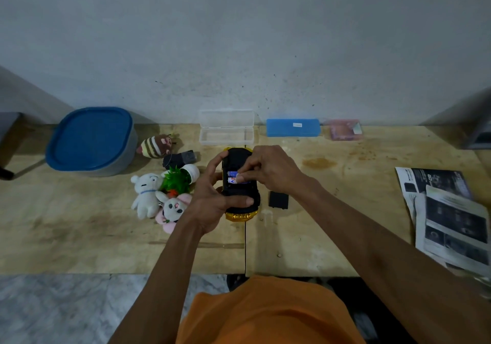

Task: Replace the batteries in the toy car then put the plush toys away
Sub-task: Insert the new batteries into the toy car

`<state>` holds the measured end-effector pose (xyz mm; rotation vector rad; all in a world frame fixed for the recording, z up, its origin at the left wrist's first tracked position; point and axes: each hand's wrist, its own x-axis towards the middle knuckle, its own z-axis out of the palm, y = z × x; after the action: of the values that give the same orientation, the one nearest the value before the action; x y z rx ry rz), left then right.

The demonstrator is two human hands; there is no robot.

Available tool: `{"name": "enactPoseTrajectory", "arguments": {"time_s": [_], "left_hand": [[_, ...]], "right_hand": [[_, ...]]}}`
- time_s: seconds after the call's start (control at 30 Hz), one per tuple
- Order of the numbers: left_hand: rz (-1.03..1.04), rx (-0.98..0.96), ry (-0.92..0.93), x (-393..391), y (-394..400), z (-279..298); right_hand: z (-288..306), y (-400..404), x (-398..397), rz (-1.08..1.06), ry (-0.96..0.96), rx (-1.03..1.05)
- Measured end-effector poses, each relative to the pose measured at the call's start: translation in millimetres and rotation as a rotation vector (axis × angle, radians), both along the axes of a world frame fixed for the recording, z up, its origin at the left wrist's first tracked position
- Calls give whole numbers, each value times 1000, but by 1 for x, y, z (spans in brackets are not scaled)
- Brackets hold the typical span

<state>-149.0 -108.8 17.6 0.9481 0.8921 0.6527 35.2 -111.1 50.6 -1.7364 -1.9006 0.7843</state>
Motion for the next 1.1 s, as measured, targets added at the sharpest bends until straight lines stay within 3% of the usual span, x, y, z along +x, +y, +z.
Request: {"name": "enactPoseTrajectory", "arguments": {"time_s": [0.1,0.2,0.3,0.37,0.57,0.7,0.83,1.0,1.1], "left_hand": [[3,-23,34,4,0,-4],[-11,-27,65,7,4,-5],[-1,-43,87,7,7,-9],[9,-65,96,6,6,-14],[26,-91,95,5,1,-24],[31,-81,93,6,2,-22],[44,-68,82,6,4,-21],[56,-60,61,6,2,-21],[59,-54,39,5,2,-20]], "right_hand": [[-5,-4,3,4,-41,-43],[-3,-5,0,-117,83,-87],[8,-3,-6,-493,506,-367],[16,-3,-6,-601,816,-552],[7,-15,0,-693,1205,-513],[-1,-20,-6,-800,1226,-420],[-2,-22,-12,-807,1130,-341],[-9,-20,-20,-800,687,-141],[-12,-24,-24,-749,640,-92]]}}
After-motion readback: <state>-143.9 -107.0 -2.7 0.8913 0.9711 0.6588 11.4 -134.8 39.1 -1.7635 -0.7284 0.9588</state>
